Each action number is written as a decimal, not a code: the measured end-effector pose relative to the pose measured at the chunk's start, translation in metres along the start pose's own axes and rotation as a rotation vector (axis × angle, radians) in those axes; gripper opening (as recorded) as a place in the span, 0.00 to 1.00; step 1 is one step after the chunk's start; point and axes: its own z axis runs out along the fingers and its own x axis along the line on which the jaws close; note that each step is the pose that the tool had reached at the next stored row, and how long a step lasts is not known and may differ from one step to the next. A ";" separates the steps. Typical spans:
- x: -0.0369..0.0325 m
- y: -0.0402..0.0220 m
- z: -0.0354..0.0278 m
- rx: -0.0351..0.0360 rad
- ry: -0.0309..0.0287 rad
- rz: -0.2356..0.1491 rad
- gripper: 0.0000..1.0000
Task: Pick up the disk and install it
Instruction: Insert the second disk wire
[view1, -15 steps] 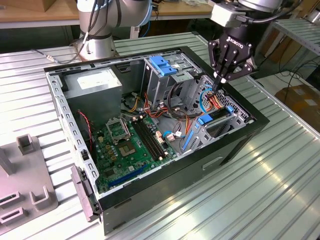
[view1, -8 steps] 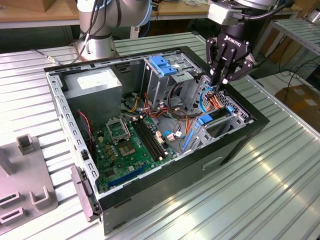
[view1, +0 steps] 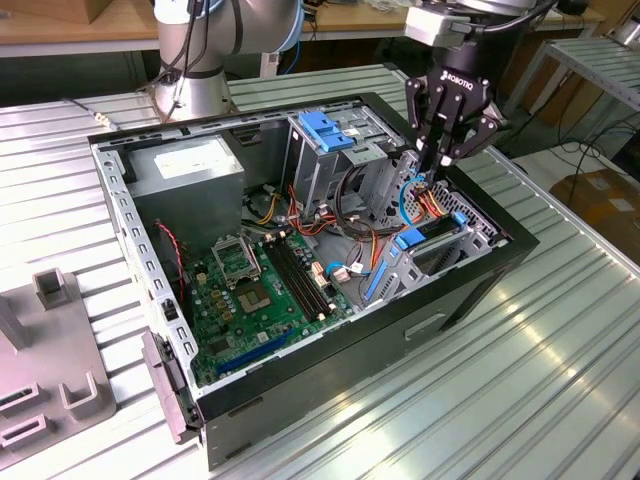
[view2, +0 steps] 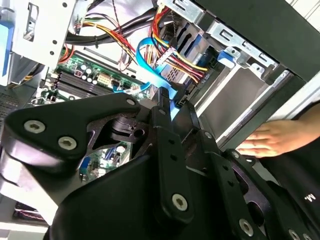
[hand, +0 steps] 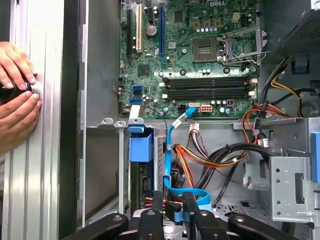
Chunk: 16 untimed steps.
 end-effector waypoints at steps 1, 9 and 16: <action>-0.0007 -0.0001 0.0007 0.0001 0.0039 0.000 0.30; -0.0030 -0.0010 0.0105 0.0006 0.0073 0.001 0.21; -0.0032 -0.0010 0.0111 0.0006 0.0077 0.001 0.21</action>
